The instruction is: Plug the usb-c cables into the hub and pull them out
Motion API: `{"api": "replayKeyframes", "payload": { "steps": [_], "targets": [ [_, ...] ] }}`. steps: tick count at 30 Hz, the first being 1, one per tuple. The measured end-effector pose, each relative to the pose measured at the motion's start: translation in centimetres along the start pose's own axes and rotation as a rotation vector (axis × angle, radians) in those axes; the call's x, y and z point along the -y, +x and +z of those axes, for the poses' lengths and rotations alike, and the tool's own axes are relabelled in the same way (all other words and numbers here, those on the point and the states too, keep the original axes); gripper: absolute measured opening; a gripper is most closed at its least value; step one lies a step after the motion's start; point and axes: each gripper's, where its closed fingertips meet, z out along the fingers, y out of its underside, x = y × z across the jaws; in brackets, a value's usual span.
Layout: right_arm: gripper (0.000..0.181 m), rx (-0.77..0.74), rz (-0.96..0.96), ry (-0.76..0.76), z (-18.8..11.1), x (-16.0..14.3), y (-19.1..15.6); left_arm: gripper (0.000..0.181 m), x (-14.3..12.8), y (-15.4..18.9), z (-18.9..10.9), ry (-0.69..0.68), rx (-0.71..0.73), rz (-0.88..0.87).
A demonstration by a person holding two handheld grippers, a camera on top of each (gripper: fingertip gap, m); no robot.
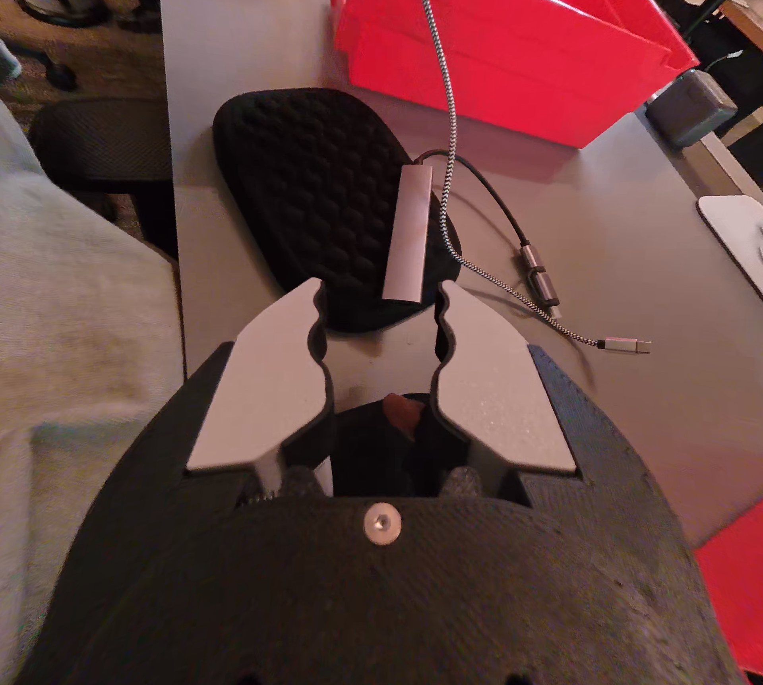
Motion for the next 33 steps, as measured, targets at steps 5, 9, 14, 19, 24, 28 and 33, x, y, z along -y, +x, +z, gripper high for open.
{"api": "replayKeyframes", "payload": {
  "steps": [5, 9, 14, 19, 24, 28, 33],
  "targets": [
    [0.049, -0.036, 0.037, 0.044, -0.6, 0.6, 1.1, 0.101, -2.1, -1.2, 0.5, 0.048, -0.137, -0.375],
    [0.047, -0.076, 0.008, 0.050, -0.7, 0.6, 1.6, 0.089, -4.5, -1.0, 2.6, -0.067, -0.187, -0.456],
    [0.046, -0.117, -0.019, 0.068, -1.1, 0.9, 2.2, 0.042, -4.1, -0.7, 3.0, -0.058, -0.204, -0.512],
    [0.045, -0.158, -0.029, 0.080, -1.5, 0.8, 3.1, 0.003, -0.9, -4.1, 0.7, 0.189, -0.103, -0.601],
    [0.044, -0.185, -0.040, 0.088, -1.9, 0.9, 3.6, 0.000, 1.3, -6.8, -0.7, 0.301, 0.045, -0.485],
    [0.045, -0.191, -0.053, 0.116, -2.3, 1.4, 3.6, 0.000, 4.5, -8.0, -2.0, 0.413, 0.091, -0.413],
    [0.064, -0.292, -0.114, 0.265, -3.3, 4.2, 4.5, 0.000, 9.9, -8.7, -5.2, 0.597, 0.138, -0.288]
  ]
}}
